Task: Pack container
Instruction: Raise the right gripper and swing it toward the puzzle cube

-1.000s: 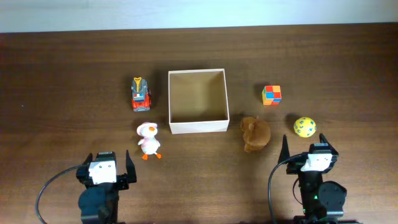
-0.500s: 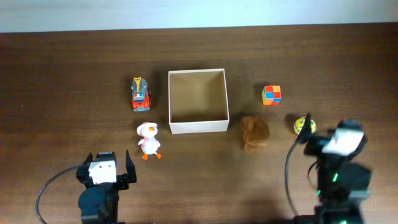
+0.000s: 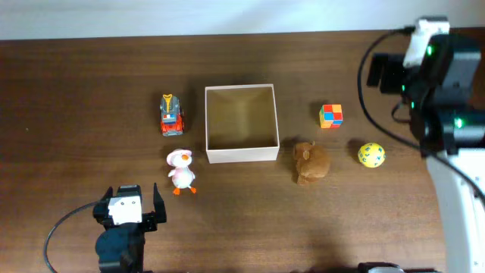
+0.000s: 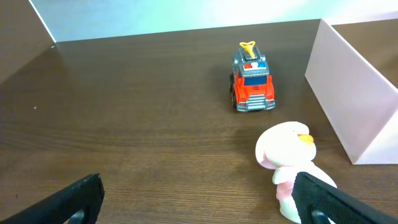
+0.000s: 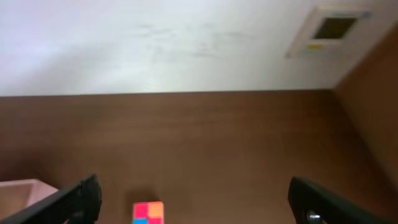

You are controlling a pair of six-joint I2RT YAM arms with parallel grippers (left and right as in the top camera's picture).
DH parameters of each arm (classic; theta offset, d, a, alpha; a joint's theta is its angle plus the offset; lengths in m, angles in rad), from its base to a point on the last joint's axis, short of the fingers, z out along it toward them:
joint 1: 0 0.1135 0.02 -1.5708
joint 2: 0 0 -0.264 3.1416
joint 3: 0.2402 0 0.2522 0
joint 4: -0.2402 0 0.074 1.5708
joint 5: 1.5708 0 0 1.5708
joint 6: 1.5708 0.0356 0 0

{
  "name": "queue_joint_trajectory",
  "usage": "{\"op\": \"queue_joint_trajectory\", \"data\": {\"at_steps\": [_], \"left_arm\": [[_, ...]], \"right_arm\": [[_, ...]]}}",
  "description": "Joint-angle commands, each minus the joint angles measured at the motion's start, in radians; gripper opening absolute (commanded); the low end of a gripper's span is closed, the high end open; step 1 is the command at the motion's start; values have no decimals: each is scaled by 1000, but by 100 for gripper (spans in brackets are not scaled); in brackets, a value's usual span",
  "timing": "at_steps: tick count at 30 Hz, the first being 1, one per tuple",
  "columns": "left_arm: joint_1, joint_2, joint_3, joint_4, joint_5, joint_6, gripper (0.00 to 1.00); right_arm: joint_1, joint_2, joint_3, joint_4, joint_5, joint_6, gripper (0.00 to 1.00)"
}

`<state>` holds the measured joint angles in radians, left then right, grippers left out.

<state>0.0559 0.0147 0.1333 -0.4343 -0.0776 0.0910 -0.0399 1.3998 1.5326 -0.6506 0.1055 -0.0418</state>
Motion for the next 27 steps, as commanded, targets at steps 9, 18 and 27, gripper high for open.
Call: {"op": "queue_joint_trajectory", "data": {"at_steps": [9,18,27], "left_arm": [[5,-5,-6,2,11,19,99],[5,-5,-6,2,11,19,99],[5,-5,-6,2,11,19,99]], "right_arm": [[-6,63,57,77,-146,-3,99],[-6,146,57,62,-116,-3,99],[-6,276,57,46,-117,-3,99]]}}
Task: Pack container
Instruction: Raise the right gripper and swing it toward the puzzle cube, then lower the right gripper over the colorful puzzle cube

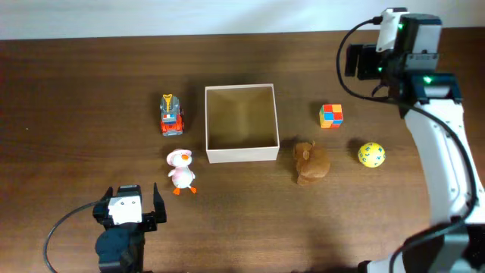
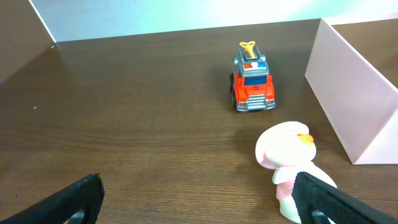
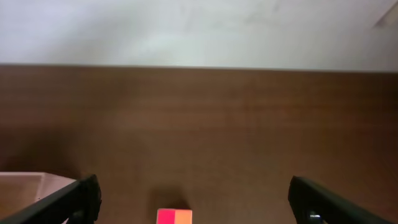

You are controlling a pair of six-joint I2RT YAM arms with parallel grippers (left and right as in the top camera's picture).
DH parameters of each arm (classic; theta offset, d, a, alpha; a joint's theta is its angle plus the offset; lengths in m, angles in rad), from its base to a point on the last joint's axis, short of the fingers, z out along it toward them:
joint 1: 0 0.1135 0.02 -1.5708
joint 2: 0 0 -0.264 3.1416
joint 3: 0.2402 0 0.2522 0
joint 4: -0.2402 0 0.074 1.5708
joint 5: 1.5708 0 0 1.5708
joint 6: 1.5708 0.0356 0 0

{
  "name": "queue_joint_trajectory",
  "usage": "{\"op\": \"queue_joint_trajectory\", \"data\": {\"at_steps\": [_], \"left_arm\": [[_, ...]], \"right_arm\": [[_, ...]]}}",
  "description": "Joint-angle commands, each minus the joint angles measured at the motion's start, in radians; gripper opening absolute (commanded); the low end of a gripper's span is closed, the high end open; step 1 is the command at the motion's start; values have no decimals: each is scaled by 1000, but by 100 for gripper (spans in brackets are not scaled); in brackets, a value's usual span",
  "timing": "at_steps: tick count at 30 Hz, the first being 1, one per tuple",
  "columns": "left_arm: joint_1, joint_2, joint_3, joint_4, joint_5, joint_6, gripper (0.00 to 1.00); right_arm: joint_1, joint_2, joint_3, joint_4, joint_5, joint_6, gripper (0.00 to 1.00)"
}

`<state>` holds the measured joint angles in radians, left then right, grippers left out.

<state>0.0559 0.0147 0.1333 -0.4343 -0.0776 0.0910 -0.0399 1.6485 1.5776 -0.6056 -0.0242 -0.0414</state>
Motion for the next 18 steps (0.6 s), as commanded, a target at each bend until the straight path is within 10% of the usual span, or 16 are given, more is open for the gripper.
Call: {"op": "queue_joint_trajectory", "data": {"at_steps": [1,18], "left_arm": [[5,-5,-6,2,11,19,99],[5,-5,-6,2,11,19,99]], "right_arm": [[-6,42,12,0,13,-4,99],[98,281,12,-70,13,-6,94]]}}
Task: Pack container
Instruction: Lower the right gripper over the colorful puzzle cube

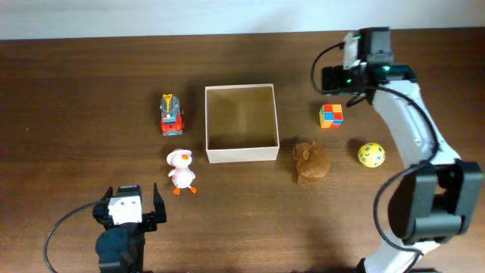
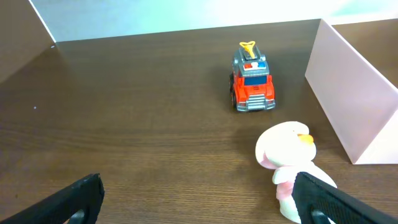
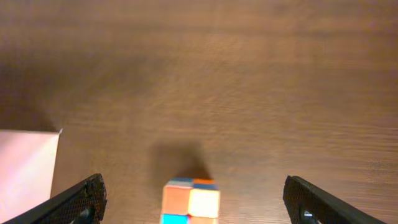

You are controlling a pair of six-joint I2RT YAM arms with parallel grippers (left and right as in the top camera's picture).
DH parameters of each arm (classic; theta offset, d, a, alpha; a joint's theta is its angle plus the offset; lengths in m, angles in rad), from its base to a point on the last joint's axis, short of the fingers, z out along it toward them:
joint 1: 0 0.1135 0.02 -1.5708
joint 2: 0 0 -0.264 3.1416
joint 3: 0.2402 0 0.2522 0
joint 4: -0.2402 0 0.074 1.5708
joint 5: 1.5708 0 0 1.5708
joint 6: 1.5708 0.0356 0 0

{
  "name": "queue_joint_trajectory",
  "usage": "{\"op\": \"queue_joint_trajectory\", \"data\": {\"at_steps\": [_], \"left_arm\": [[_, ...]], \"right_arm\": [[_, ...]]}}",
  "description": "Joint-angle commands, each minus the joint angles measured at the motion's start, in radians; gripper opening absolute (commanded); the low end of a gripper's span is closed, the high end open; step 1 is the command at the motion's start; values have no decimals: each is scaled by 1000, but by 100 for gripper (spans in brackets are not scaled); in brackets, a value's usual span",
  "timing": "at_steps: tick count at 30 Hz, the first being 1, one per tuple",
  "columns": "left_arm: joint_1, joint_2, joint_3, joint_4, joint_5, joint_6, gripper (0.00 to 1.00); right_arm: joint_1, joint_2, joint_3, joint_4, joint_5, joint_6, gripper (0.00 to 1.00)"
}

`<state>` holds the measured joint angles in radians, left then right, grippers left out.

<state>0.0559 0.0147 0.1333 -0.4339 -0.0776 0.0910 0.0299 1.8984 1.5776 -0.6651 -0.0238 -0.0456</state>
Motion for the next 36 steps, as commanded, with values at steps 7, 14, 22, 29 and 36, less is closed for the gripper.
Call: {"op": "queue_joint_trajectory", "data": {"at_steps": [7,14,22,29,36], "left_arm": [[5,-5,-6,2,11,19,99],[5,-5,-6,2,11,19,99],[5,-5,-6,2,11,19,99],[5,-5,-6,2,11,19,99],[5,-5,-6,2,11,19,99]], "right_arm": [[42,117,12,-50,78,24,94],[41,153,11,-65,89,28,94],[37,159,8,-73,97,77,94],[-1,175,8,-95,117,102,94],[-24,175,5,-109,114,107,94]]}}
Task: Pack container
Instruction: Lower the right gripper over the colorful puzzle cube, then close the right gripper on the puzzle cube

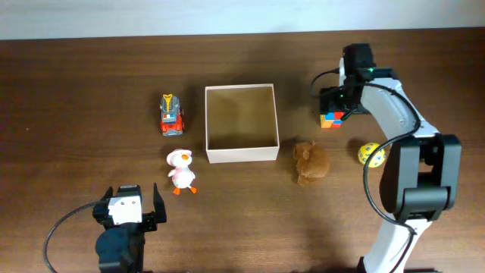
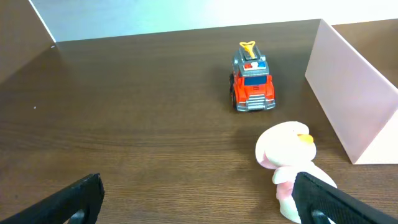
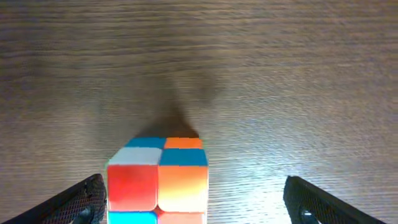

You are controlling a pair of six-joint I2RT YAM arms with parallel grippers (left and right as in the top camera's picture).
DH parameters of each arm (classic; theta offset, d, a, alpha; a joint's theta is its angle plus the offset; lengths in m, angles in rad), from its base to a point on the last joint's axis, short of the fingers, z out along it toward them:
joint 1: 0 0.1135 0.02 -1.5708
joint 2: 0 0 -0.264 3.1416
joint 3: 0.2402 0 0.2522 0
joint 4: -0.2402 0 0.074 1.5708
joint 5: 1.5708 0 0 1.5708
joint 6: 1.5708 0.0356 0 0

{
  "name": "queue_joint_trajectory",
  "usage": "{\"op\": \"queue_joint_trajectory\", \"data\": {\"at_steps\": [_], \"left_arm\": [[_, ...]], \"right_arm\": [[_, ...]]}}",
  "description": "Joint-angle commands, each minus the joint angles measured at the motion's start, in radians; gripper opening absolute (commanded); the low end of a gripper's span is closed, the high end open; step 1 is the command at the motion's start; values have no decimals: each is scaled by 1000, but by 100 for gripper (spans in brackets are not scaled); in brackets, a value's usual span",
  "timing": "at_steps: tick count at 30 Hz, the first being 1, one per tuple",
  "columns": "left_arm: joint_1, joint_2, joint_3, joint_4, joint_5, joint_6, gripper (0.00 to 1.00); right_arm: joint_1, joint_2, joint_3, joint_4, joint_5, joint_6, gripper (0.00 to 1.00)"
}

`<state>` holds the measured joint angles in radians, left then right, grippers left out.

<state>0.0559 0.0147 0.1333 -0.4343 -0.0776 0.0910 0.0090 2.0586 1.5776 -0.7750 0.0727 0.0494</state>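
Note:
The open white box (image 1: 241, 155) stands mid-table. A multicoloured cube (image 1: 330, 120) (image 3: 158, 180) lies to its right. My right gripper (image 1: 334, 105) (image 3: 196, 204) hangs open just over the cube, which sits between the fingers, nearer the left one. A red toy truck (image 1: 171, 114) (image 2: 252, 78) and a white-pink duck (image 1: 181, 171) (image 2: 289, 162) lie left of the box. My left gripper (image 1: 129, 202) (image 2: 196, 199) is open and empty near the front edge; its right finger is close beside the duck.
A brown plush animal (image 1: 311, 162) lies just right of the box's front corner. A yellow ball (image 1: 371, 154) sits further right, partly under the right arm. The box's side wall (image 2: 348, 93) rises to the right in the left wrist view.
My right gripper has come down and slightly nearer over the cube, which now fills the lower part of the right wrist view between the open fingers. The left arm has not moved.
My right arm was first raised at the far right, looking at the wall. It then stood further left over the table's back edge, then above the cube, and now sits low around it. All toys, the box and the left gripper have stayed put.

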Motion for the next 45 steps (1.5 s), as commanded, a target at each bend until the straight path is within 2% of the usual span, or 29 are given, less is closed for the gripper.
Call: {"op": "queue_joint_trajectory", "data": {"at_steps": [1,7,10,15,24,45], "left_arm": [[5,-5,-6,2,11,19,99],[5,-5,-6,2,11,19,99],[5,-5,-6,2,11,19,99],[5,-5,-6,2,11,19,99],[5,-5,-6,2,11,19,99],[5,-5,-6,2,11,19,99]], "right_arm": [[-3,14,3,0,13,12,94],[0,14,-17,-15,-43,21,94],[2,15,-21,-27,-43,92,93],[13,26,-24,-13,-72,214,86],[37,76,-24,-7,-71,326,81],[5,91,-24,50,-27,288,77]]}}
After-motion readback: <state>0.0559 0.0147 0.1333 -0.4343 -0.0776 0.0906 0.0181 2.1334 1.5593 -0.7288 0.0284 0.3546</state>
